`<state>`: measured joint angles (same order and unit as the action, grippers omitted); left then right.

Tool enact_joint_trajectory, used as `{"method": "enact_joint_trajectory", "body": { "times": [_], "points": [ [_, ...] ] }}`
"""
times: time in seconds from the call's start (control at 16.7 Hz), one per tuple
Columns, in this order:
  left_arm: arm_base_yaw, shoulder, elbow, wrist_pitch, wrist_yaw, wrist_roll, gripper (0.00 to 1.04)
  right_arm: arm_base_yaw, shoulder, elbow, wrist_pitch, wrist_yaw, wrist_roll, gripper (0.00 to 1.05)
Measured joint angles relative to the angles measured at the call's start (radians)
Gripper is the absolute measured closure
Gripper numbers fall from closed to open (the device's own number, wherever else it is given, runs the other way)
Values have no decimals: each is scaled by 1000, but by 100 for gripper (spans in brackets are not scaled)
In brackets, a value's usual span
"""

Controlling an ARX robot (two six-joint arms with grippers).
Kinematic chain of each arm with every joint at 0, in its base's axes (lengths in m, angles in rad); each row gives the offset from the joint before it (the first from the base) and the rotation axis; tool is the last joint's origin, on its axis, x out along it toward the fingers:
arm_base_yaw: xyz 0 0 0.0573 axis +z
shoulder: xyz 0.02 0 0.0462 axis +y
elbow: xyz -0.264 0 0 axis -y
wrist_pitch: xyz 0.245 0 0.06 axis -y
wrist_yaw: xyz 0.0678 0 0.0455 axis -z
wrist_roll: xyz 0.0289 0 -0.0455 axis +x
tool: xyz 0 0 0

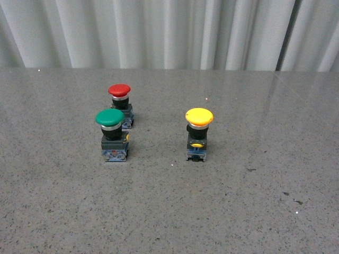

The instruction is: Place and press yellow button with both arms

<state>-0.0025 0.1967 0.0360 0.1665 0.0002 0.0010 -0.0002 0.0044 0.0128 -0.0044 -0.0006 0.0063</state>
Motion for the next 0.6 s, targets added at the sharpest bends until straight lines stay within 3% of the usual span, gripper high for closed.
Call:
{"method": "enact_joint_trajectory", "body": {
  "times": [0.12, 0.24, 0.48, 0.54, 0.6],
  "points": [
    [0, -28, -22, -14, 0, 0, 103, 0, 0, 0, 0, 0, 0, 7],
    [0, -179, -22, -186, -2, 0, 103, 0, 0, 0, 0, 0, 0, 7],
    [0, -186, -22, -169, 0, 0, 103, 0, 0, 0, -1, 0, 0, 7],
    [0, -186, -22, -172, 0, -1, 101, 0, 0, 0, 0, 0, 0, 7],
    [0, -186, -22, -172, 0, 0, 90, 0, 0, 0, 0, 0, 0, 7]
  ]
}}
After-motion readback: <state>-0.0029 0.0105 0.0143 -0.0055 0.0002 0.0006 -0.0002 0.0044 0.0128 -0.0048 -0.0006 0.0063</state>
